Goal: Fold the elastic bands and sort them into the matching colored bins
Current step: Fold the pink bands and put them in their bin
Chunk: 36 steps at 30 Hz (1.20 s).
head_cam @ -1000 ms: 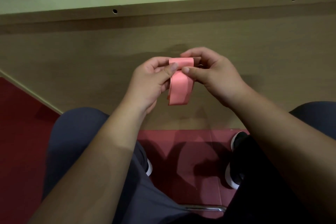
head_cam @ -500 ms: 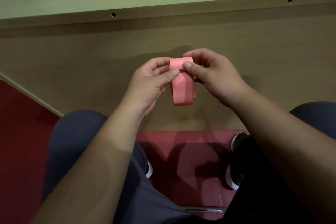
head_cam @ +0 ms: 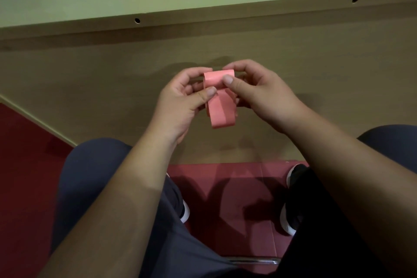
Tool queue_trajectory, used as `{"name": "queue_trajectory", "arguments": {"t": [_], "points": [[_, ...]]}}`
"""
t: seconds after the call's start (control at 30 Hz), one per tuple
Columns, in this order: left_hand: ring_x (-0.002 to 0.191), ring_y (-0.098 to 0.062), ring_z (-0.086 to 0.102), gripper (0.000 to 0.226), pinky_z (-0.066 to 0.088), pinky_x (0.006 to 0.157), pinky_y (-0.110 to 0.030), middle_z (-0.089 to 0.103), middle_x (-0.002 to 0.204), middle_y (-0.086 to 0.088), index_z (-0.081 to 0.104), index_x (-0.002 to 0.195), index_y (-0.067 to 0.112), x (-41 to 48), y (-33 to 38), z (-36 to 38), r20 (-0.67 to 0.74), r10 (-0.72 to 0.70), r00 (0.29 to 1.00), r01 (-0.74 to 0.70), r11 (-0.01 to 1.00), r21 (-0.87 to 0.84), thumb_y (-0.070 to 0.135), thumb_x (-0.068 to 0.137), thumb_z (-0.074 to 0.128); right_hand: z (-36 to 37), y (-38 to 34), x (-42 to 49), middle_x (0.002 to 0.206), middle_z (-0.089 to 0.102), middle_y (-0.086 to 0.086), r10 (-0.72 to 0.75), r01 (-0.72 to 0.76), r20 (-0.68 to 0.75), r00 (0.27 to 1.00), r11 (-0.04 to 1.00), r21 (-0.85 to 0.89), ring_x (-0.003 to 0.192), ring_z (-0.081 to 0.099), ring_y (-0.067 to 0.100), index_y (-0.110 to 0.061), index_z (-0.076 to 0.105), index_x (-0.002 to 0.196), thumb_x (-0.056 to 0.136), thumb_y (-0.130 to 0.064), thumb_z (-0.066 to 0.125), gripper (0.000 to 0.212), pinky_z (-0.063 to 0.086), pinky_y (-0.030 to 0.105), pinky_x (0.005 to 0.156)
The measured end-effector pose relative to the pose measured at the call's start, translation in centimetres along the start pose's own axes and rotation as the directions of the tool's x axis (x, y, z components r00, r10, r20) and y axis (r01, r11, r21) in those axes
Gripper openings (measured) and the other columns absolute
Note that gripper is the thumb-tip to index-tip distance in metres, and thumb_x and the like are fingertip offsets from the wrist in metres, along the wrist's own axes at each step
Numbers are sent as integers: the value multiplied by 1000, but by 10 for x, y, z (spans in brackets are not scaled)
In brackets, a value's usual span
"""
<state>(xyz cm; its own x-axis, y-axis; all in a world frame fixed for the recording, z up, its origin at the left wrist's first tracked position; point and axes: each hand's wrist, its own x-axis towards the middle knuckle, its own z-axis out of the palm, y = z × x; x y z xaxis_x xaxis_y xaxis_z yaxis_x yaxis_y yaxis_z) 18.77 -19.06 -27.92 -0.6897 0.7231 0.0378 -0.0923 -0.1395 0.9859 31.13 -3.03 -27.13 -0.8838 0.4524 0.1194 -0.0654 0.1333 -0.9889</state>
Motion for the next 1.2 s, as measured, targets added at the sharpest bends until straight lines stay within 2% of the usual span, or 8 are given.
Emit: {"name": "queue_trajectory", "arguments": {"t": [0.13, 0.23, 0.4, 0.5, 0.63, 0.9, 1.07, 1.2], "points": [[105, -23, 73, 45, 60, 83, -30, 77, 112, -13, 64, 133, 11, -1, 2, 2, 26, -34, 999, 34, 999, -31, -8, 93, 70, 1, 3, 1, 87, 68, 4, -6, 8, -22, 1000, 996, 89, 74, 60, 17, -14, 70, 122, 103, -13, 70, 19, 55, 36, 72], [114, -31, 74, 43, 59, 93, -38, 75, 123, -18, 61, 136, 5, -1, 2, 1, 22, -78, 997, 79, 997, -24, 1, 95, 73, 2, 3, 1, 98, 70, 9, -8, 10, -16, 1000, 991, 136, 81, 65, 13, -13, 67, 123, 103, -5, 68, 22, 56, 32, 77], [118, -36, 72, 33, 51, 108, -58, 76, 122, -17, 68, 130, 8, -1, -2, 2, -2, -93, 996, 93, 995, 36, 9, 97, 74, 3, 0, -1, 101, 73, 5, -51, 53, -23, 998, 995, 88, 81, 64, 12, -14, 66, 121, 100, 0, 69, 25, 53, 26, 73], [108, -28, 75, 34, 60, 97, -46, 77, 118, -16, 68, 131, 11, -2, 1, 3, -14, -92, 996, 93, 995, 31, 7, 97, 73, 2, -2, -2, 104, 71, 11, -39, 39, -6, 999, 990, 137, 89, 63, 19, -14, 66, 120, 100, -6, 72, 22, 54, 32, 78], [102, -25, 77, 37, 60, 82, -33, 79, 113, -14, 68, 131, 10, -5, 3, 5, 1, -100, 995, 100, 995, 14, 2, 95, 72, 3, -2, -2, 102, 65, 10, -48, 50, -31, 998, 995, 87, 81, 63, 17, -17, 66, 113, 100, -12, 74, 17, 55, 36, 76], [108, -22, 71, 46, 51, 105, -44, 76, 116, -8, 68, 136, 24, -4, 6, 2, 71, -122, 990, 120, 992, 33, 6, 94, 75, 0, -4, -2, 113, 64, 4, -94, 93, -45, 995, 996, -15, 82, 66, 15, -25, 66, 114, 90, 3, 79, 39, 56, 33, 77], [100, -25, 73, 49, 63, 85, -36, 75, 110, -15, 65, 138, 9, -2, 0, 8, 28, -65, 997, 66, 997, -26, -5, 92, 73, 0, -3, -2, 107, 63, -1, -115, 110, -11, 993, 975, -193, 91, 63, 9, -14, 63, 126, 86, 7, 75, 47, 57, 35, 83], [97, -31, 77, 49, 63, 80, -34, 76, 115, -21, 61, 136, 4, -2, 2, 5, -11, -88, 996, 87, 992, -95, -8, 90, 73, -1, -4, -3, 105, 61, -2, -47, 44, -23, 999, 994, -104, 91, 58, 9, -11, 65, 127, 91, -2, 78, 39, 52, 28, 89]]}}
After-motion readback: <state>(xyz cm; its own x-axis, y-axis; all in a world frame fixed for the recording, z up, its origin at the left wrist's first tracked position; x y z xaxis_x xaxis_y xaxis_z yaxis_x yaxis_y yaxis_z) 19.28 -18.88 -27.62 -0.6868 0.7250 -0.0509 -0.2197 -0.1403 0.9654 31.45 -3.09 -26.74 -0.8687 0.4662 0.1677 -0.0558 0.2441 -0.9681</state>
